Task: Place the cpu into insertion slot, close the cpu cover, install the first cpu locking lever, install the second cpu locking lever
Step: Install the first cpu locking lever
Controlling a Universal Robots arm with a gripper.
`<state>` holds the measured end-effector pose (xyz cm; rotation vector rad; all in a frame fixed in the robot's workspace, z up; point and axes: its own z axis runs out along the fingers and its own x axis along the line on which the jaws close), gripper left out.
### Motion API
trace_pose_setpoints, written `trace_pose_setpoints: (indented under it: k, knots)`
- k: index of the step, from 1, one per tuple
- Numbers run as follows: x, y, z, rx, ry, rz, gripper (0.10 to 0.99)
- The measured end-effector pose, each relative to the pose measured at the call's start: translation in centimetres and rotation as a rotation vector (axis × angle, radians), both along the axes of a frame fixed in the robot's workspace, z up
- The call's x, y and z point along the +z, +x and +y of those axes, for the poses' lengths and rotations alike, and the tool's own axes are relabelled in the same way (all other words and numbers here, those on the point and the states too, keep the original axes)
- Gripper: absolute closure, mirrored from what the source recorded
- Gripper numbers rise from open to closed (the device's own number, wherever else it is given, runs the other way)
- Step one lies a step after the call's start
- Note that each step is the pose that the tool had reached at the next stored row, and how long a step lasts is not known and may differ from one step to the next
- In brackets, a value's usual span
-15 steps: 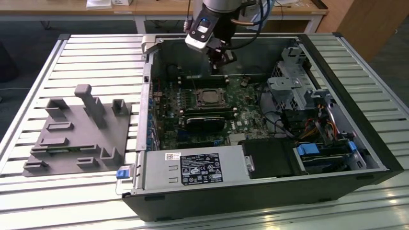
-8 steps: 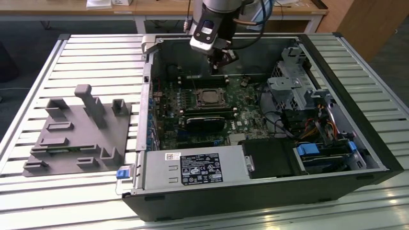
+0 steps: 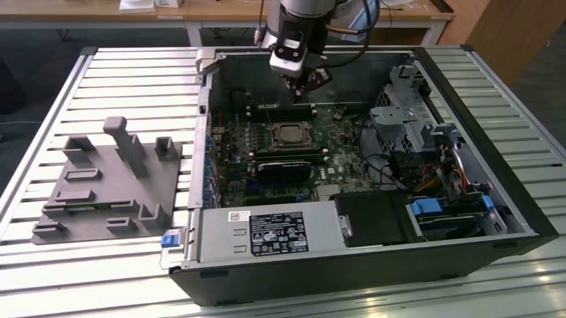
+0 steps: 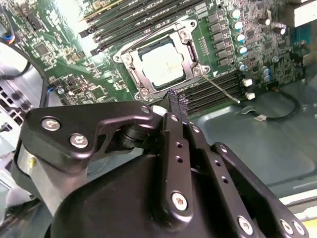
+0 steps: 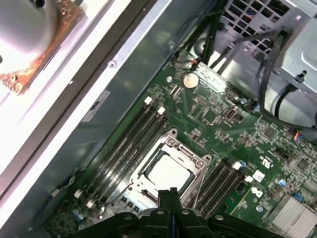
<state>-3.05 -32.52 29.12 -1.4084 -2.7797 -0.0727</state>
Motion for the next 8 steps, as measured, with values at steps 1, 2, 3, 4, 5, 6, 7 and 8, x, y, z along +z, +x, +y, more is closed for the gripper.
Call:
trace_pose_setpoints:
  k: [1,2,3,4,5,6,7,8]
  knots:
    - [0.00,0.00,0.00,0.009,0.000,0.0000,0.980]
    - [0.00,0.00,0.00,0.020,0.000,0.0001,0.980]
    - [0.00,0.00,0.00,0.034,0.000,0.0000,0.980]
    - [0.00,0.00,0.00,0.050,0.000,0.0000,0.980]
    - [0.00,0.00,0.00,0.066,0.000,0.0001,0.980]
    - [0.00,0.00,0.00,0.081,0.000,0.0000,0.980]
    - [0.00,0.00,0.00,0.094,0.000,0.0000,0.980]
    - [0.00,0.00,0.00,0.108,0.000,0.0001,0.980]
